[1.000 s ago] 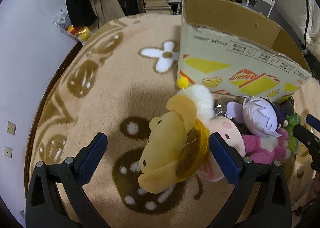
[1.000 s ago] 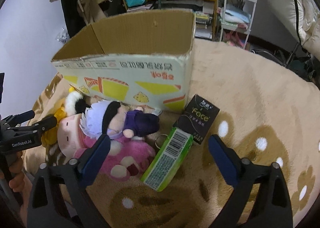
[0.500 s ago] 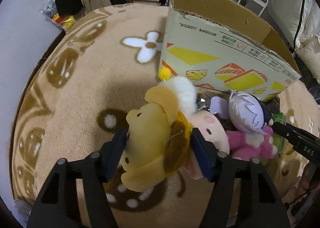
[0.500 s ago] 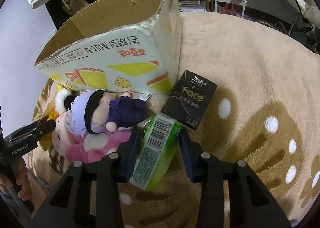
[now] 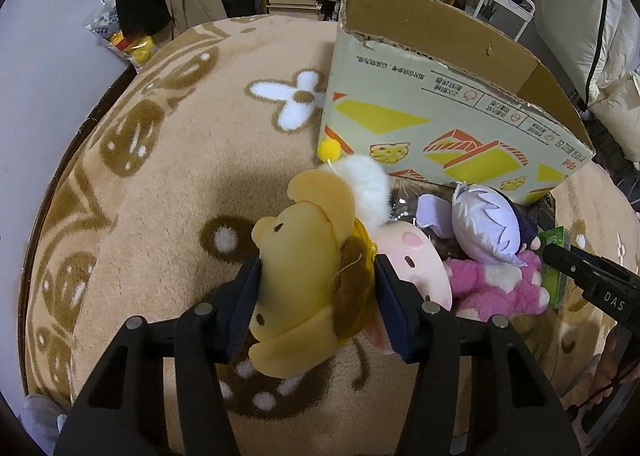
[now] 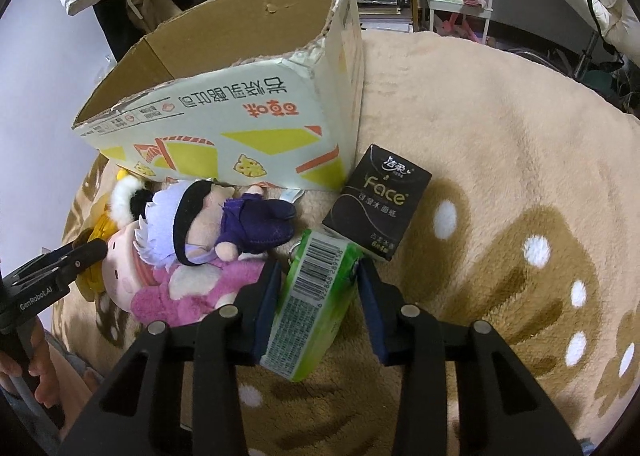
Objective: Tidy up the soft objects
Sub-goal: 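Lift the yellow plush dog with the left tool while the right tool carries the green carton over the box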
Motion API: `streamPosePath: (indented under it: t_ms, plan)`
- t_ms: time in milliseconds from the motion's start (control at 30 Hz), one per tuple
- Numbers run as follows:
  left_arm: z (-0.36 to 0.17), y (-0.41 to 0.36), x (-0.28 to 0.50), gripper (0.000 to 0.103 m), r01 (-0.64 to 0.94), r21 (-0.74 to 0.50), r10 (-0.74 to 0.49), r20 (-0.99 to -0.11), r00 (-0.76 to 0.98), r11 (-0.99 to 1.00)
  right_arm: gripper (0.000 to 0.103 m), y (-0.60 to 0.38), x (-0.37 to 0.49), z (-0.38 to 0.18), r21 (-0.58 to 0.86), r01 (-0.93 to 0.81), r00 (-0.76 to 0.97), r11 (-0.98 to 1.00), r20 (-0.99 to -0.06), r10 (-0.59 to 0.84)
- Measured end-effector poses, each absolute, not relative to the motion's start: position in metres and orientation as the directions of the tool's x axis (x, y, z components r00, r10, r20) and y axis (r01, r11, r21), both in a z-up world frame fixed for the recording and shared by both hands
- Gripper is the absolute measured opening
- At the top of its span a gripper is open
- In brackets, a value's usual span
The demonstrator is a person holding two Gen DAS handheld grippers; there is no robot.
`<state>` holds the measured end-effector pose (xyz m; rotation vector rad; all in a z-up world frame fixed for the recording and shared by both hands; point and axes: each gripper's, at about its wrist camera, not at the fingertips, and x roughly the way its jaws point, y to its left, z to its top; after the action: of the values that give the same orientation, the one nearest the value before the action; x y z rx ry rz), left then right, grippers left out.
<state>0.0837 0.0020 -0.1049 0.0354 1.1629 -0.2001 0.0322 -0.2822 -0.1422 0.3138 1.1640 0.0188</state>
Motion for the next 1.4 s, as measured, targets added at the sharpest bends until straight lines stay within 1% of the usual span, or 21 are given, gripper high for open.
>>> streamPosePath:
  t_ms: [100,133,200,433,633,867,1067,1200,1400]
  plan:
    - [-0.101,0.004,0.08,0.055,0.153,-0.062,-0.119,-0.91,0.398,0.986,0.041,-0.281,0.032,-0.14,0.245,0.137,0.406,0.96,-0.898,0.171]
    - [-0.1,0.006,0.079,0.055,0.145,-0.068,-0.121,-0.908,0.4,0.987,0.038,-0.28,0.031,-0.139,0.238,0.133,0.41,0.962,-0.897,0.166]
    - [-0.099,0.008,0.08,0.055,0.138,-0.079,-0.128,-0.906,0.404,0.987,0.037,-0.278,0.031,-0.138,0.233,0.127,0.415,0.964,-0.895,0.162]
    - [-0.094,0.009,0.079,0.054,0.141,-0.071,-0.126,-0.893,0.432,0.987,0.034,-0.276,0.031,-0.137,0.224,0.127,0.422,0.966,-0.894,0.152]
    - [-0.075,0.01,0.066,0.054,0.155,-0.054,-0.127,-0.848,0.514,0.986,0.032,-0.27,0.025,-0.123,0.191,0.1,0.481,0.976,-0.868,0.12]
    - [-0.04,0.012,0.043,0.054,0.188,-0.059,-0.17,-0.735,0.657,0.98,0.032,-0.269,0.006,-0.087,0.199,0.069,0.62,0.977,-0.776,0.115]
    - [-0.011,0.003,0.02,0.054,0.223,-0.013,-0.187,-0.593,0.783,0.975,0.032,-0.261,-0.006,-0.05,0.151,0.023,0.751,0.988,-0.656,0.082]
    - [0.005,-0.006,0.011,0.054,0.244,0.011,-0.201,-0.532,0.823,0.97,0.032,-0.257,-0.008,-0.03,0.129,-0.006,0.807,0.992,-0.585,0.081]
    - [0.033,-0.016,0.01,0.054,0.249,-0.004,-0.225,-0.442,0.868,0.968,0.032,-0.254,0.001,-0.004,0.115,-0.04,0.859,0.993,-0.504,0.093]
